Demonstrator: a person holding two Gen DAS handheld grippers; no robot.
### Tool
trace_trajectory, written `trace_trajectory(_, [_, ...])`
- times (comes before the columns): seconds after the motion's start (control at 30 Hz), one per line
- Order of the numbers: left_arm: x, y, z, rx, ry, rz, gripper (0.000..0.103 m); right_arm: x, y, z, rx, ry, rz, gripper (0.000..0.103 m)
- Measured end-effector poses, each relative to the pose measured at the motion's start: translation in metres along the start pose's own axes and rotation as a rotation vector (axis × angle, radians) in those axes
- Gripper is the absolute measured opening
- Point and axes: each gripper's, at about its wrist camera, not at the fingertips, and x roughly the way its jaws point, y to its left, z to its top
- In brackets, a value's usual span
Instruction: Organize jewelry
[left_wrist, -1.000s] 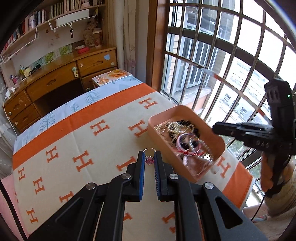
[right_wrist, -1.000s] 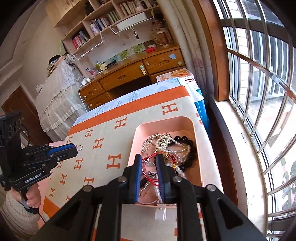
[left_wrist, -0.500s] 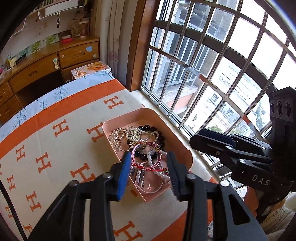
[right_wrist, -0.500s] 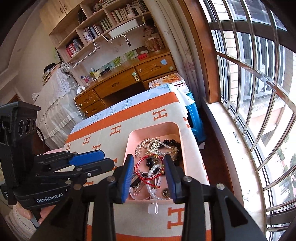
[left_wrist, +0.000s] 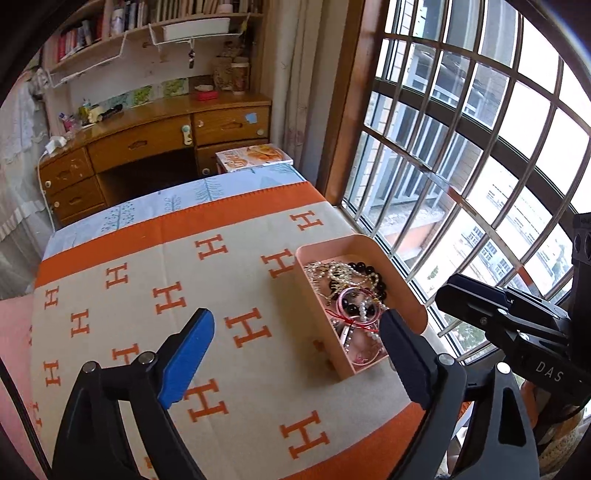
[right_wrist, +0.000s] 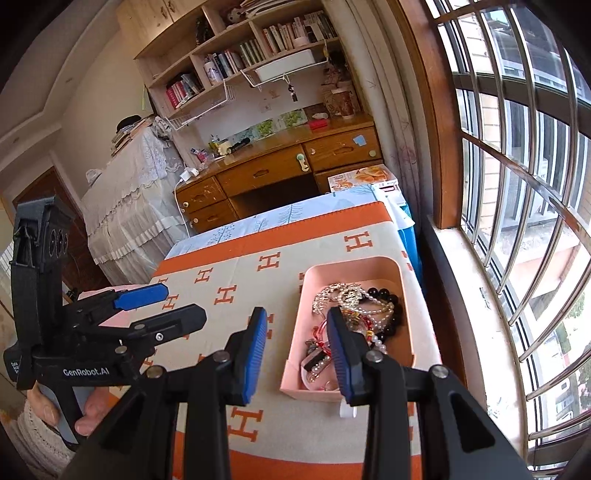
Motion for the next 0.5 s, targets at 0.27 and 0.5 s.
trace_trajectory(0.27, [-0.052,0.03,-0.037,-0.111,-0.078,0.19,0.102,0.001,0.041,-0.02,-0.059,0.039,0.038,0.035])
trace_trajectory(0.5, [-0.075,0.042,-0.081,-0.202,-0.061,0.333,0.102,-0.007,0.07,-0.038,-0.078,0.05,0.046,0.055])
